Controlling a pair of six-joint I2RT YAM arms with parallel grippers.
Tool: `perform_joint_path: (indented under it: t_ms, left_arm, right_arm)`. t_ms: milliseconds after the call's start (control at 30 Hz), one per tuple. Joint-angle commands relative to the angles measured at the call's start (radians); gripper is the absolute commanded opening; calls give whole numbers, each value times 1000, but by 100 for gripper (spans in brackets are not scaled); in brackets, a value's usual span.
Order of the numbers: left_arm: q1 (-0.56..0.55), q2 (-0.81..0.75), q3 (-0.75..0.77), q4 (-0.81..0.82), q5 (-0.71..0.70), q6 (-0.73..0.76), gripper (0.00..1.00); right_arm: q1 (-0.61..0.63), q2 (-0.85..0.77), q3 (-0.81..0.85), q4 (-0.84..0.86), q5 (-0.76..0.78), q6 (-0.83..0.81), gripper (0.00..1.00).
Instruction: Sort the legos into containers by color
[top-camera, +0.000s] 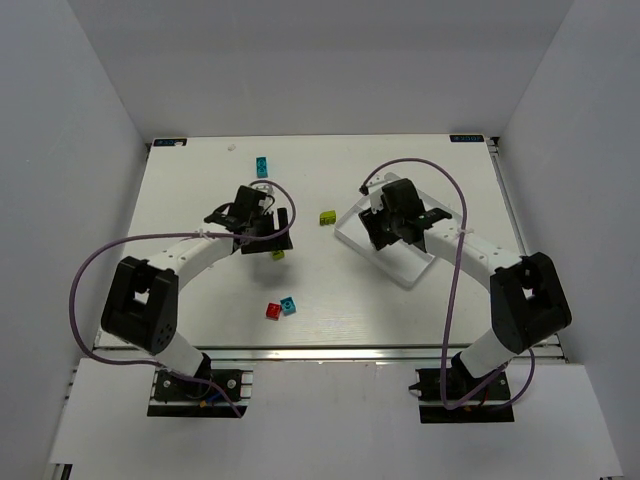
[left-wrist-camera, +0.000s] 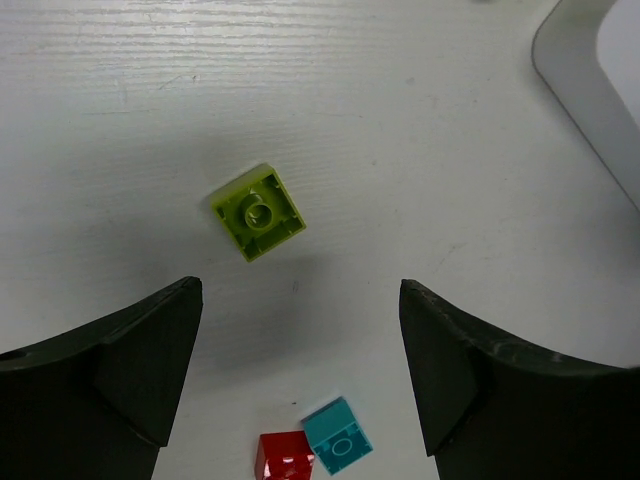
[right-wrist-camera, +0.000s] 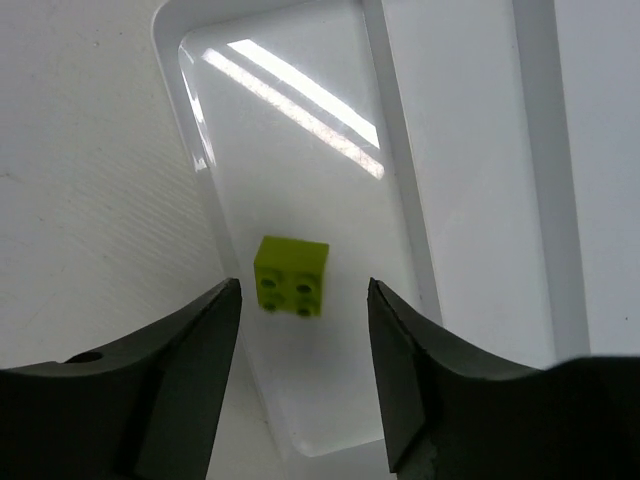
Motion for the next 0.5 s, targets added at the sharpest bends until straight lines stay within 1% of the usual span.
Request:
perform_joint_path:
  t_ms: [0, 33, 67, 167, 200, 300, 333, 467]
  left_arm:
    - [-38, 24, 59, -53, -109, -48, 89]
    - [-54, 35, 86, -63, -121, -55, 87]
    - [-54, 60, 100, -91, -138, -63, 86]
    - [-84, 107, 156, -144, -213, -95, 83]
    - [-98, 116, 169, -155, -250, -115, 82]
    - [-126, 153, 202, -195, -308, -158, 78]
    - [-136, 161, 214, -210, -345, -169, 75]
    - [-158, 227, 243, -254, -419, -221, 71]
  right_arm:
    - [-14, -21, 6, 15, -45, -10, 61]
    - [-16, -32, 3, 13, -45, -8, 67]
    - [-22, -37, -3, 15, -45, -8, 68]
    - [-37, -67, -15, 16, -45, -2, 68]
    - [-40, -89, -18, 19, -80, 2, 68]
    - [-62, -133, -40, 27, -101, 24, 68]
    - [-68, -167, -46, 29, -112, 34, 68]
    - [-111, -250, -69, 41, -166, 64, 67]
